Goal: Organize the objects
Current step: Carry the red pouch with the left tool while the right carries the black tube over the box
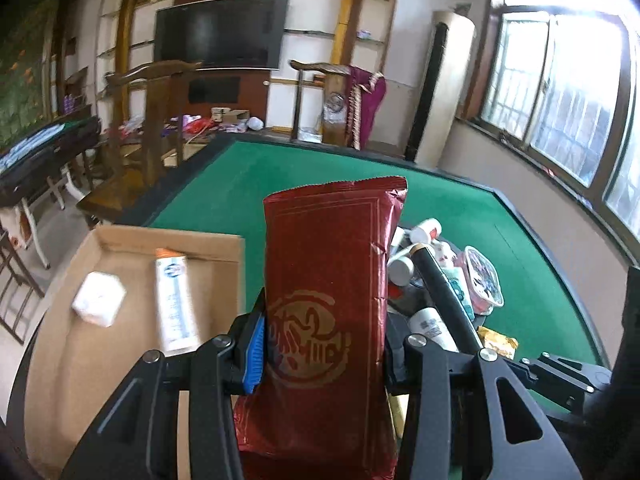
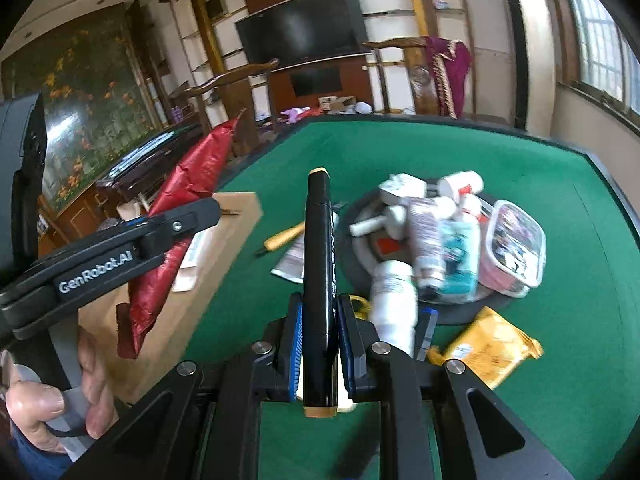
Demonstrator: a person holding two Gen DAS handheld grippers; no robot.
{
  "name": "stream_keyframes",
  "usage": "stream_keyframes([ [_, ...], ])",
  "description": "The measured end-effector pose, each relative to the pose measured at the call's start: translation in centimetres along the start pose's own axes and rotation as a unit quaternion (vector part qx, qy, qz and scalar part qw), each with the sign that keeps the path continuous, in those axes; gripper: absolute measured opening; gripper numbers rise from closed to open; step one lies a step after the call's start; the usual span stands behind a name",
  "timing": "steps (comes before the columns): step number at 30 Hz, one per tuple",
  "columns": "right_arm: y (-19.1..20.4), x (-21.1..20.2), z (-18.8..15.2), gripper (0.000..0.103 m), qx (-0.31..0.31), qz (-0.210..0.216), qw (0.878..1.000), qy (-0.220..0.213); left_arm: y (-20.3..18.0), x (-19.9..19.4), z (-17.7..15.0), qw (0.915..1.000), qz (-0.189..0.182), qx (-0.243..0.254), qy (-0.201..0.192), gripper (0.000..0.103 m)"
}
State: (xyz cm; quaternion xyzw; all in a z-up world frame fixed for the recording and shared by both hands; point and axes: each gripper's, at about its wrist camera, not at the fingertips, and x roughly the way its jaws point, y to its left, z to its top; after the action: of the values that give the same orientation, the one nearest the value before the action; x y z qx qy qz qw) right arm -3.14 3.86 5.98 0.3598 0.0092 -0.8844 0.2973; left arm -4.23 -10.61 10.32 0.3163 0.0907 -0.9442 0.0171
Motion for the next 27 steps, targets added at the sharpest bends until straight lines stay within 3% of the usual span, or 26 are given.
stream_keyframes([
  [8,6.1,1.4,2.4,0.017,-0.036,0.039,0.999,0.000,6.7,-2.8,0.9,0.9990,0.024,-0.036,0.013,0.043],
  [17,10.1,6.3,3.5,0.018,-0.039,0.070,0.996,0.039,13.0,-1.6,0.8,0.9941,0.065,-0.059,0.063,0.043],
  [27,11.7,10.1,4.0,0.018,-0.036,0.060,0.995,0.074,15.3,1.1,1.5,0.9878,0.084,-0.070,0.111,0.043],
])
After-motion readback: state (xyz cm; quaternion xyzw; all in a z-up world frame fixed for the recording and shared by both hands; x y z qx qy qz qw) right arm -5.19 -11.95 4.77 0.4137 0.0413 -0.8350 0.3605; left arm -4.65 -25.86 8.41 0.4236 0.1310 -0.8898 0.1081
